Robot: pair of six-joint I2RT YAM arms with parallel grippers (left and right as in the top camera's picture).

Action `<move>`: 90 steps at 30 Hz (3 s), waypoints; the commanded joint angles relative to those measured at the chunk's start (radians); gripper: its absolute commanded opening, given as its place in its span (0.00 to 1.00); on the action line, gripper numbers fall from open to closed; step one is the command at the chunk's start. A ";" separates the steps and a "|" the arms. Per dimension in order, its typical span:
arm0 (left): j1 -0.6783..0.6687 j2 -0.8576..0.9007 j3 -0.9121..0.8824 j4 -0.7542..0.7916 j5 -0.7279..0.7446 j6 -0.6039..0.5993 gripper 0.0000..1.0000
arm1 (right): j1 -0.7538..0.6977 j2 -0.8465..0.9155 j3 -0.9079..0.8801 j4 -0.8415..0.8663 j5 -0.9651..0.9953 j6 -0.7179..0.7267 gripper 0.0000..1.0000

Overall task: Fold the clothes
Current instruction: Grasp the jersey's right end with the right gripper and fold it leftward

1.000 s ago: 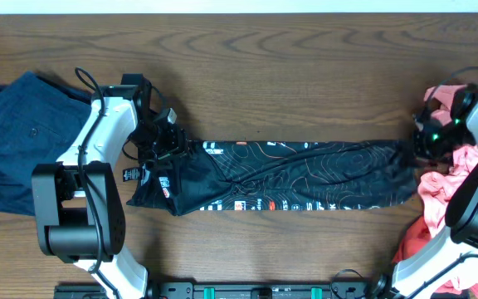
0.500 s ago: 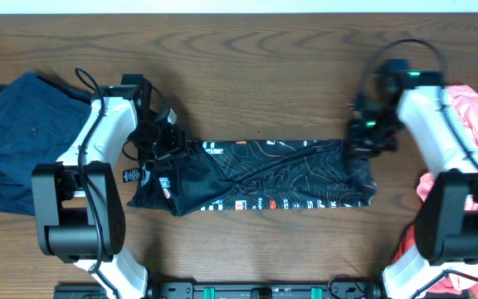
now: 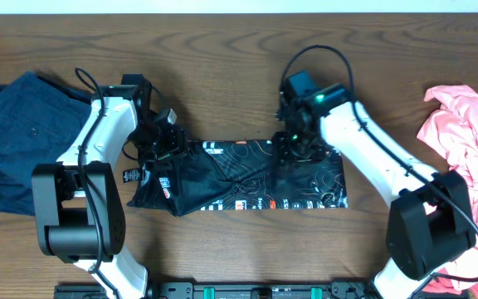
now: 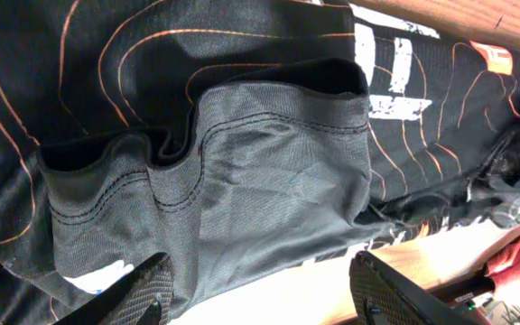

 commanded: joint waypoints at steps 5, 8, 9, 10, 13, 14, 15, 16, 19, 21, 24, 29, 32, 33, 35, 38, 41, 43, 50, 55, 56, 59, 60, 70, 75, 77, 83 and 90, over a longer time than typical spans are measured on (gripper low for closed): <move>0.003 0.000 0.002 -0.003 0.010 -0.002 0.64 | 0.035 0.003 0.000 -0.015 0.213 0.058 0.67; 0.003 0.000 0.002 -0.003 0.010 -0.002 0.64 | 0.018 0.003 0.000 -0.018 0.278 0.074 0.73; 0.003 0.000 0.002 -0.003 0.010 -0.002 0.64 | 0.013 0.003 -0.001 -0.019 0.277 0.071 0.74; 0.003 0.000 0.002 -0.003 0.010 -0.002 0.64 | 0.010 0.003 -0.004 -0.022 0.277 0.070 0.74; 0.003 0.000 0.002 -0.002 0.010 -0.002 0.64 | 0.003 0.003 -0.032 -0.014 0.277 0.071 0.75; 0.003 0.000 0.002 -0.002 0.010 -0.002 0.64 | 0.003 0.003 -0.048 0.001 0.277 0.071 0.75; 0.003 0.000 0.002 -0.002 0.010 -0.002 0.64 | 0.003 0.003 -0.070 0.022 0.277 0.071 0.74; 0.003 0.000 0.002 -0.002 0.010 -0.002 0.64 | 0.003 0.003 -0.093 0.040 0.277 0.071 0.75; 0.003 0.000 0.002 -0.002 0.010 -0.002 0.64 | 0.003 0.003 -0.164 0.105 0.257 0.070 0.75; 0.003 0.000 0.002 -0.002 0.010 -0.002 0.64 | 0.003 0.003 -0.211 0.151 0.242 0.071 0.74; 0.003 0.000 0.002 -0.002 0.010 -0.002 0.64 | 0.003 0.003 -0.272 0.229 0.237 0.071 0.70; 0.003 0.000 0.002 -0.002 0.010 -0.002 0.64 | 0.007 0.003 -0.299 0.271 0.110 0.013 0.25; 0.003 0.000 0.002 -0.003 0.010 -0.002 0.64 | 0.007 -0.002 -0.297 0.271 -0.045 -0.060 0.27; 0.003 0.000 0.002 -0.003 0.010 -0.002 0.64 | 0.007 -0.003 -0.297 0.270 -0.120 -0.103 0.29; 0.003 0.000 0.002 -0.006 0.010 -0.002 0.64 | 0.007 -0.003 -0.297 0.267 -0.282 -0.210 0.38; 0.003 0.000 0.002 -0.020 0.002 -0.002 0.64 | 0.007 -0.003 -0.297 0.239 -0.416 -0.336 0.53; 0.003 0.000 0.002 -0.042 -0.068 -0.002 0.64 | 0.007 -0.003 -0.297 0.221 -0.356 -0.345 0.57; 0.003 0.000 0.002 -0.056 -0.129 -0.003 0.64 | 0.006 -0.003 -0.297 0.218 -0.264 -0.307 0.59; 0.003 0.001 0.001 -0.010 -0.370 -0.055 0.81 | 0.004 -0.063 -0.297 0.205 0.009 -0.129 0.62; 0.003 0.009 -0.013 0.043 -0.439 -0.054 0.90 | -0.011 -0.173 -0.296 0.189 0.121 -0.086 0.68; 0.003 0.014 -0.016 0.048 -0.445 -0.054 0.90 | -0.016 -0.193 -0.297 0.183 0.129 -0.085 0.69; 0.003 0.021 -0.041 0.077 -0.449 -0.053 0.90 | -0.034 -0.235 -0.296 0.167 0.132 -0.085 0.70; 0.003 0.021 -0.054 0.090 -0.455 -0.050 0.91 | -0.040 -0.243 -0.297 0.161 0.133 -0.076 0.70; 0.003 0.021 -0.225 0.290 -0.521 -0.051 0.93 | -0.088 -0.250 -0.297 0.101 0.136 -0.060 0.69; 0.003 0.021 -0.274 0.355 -0.413 -0.051 0.77 | -0.088 -0.250 -0.297 0.097 0.138 -0.060 0.68; 0.002 0.021 -0.280 0.356 -0.370 -0.050 0.63 | -0.088 -0.250 -0.297 0.093 0.145 -0.060 0.68; 0.003 0.021 -0.282 0.338 -0.364 -0.050 0.22 | -0.117 -0.257 -0.296 0.051 0.229 -0.040 0.68; 0.019 0.015 -0.222 0.287 -0.389 -0.051 0.22 | -0.217 -0.321 -0.296 0.005 0.262 -0.041 0.68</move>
